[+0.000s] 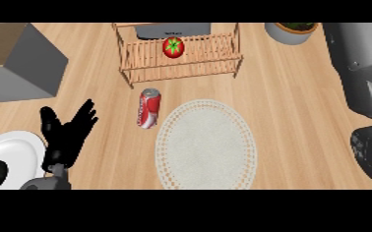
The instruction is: Pick the tomato from the placemat and place it in the tiered shelf
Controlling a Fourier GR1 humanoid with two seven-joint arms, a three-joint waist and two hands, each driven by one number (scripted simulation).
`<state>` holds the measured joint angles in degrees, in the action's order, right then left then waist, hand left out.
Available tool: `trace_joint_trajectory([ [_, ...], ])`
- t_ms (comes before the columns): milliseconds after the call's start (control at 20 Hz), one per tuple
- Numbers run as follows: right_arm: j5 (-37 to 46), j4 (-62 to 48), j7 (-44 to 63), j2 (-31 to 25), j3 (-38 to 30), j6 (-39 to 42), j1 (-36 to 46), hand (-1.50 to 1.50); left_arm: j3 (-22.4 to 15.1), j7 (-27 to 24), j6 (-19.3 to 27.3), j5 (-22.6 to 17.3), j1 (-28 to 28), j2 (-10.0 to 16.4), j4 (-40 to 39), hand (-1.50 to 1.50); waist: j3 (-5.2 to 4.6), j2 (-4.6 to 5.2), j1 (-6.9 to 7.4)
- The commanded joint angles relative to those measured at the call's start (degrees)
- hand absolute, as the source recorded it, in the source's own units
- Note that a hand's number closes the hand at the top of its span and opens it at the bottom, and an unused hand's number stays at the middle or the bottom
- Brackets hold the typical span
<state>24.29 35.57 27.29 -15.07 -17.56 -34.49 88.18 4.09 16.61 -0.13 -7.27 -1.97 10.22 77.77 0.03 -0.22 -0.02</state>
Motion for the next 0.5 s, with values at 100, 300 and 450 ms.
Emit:
trace_joint_trajectory([
  [100, -3.67, 10.23, 4.01, -4.57, -2.18, 2.57, -6.86, -1.50, 0.90, -2.02, 0.91, 0.57, -0.37, -0.63, -2.46, 0.00, -0.02, -0.20, -0.99],
  [300, -8.75, 17.86, 4.40, -11.45, -4.11, 13.68, -13.83, -1.50, 0.96, 0.80, -1.91, -1.38, 2.91, 0.93, 1.46, 0.00, 0.03, -0.36, -1.09],
  [450, -10.24, 24.70, 7.37, -11.17, -2.87, 15.76, -16.62, -1.50, 1.77, 0.89, -0.43, -0.86, 0.30, 0.71, 0.69, 0.00, -0.03, -0.23, -0.85],
])
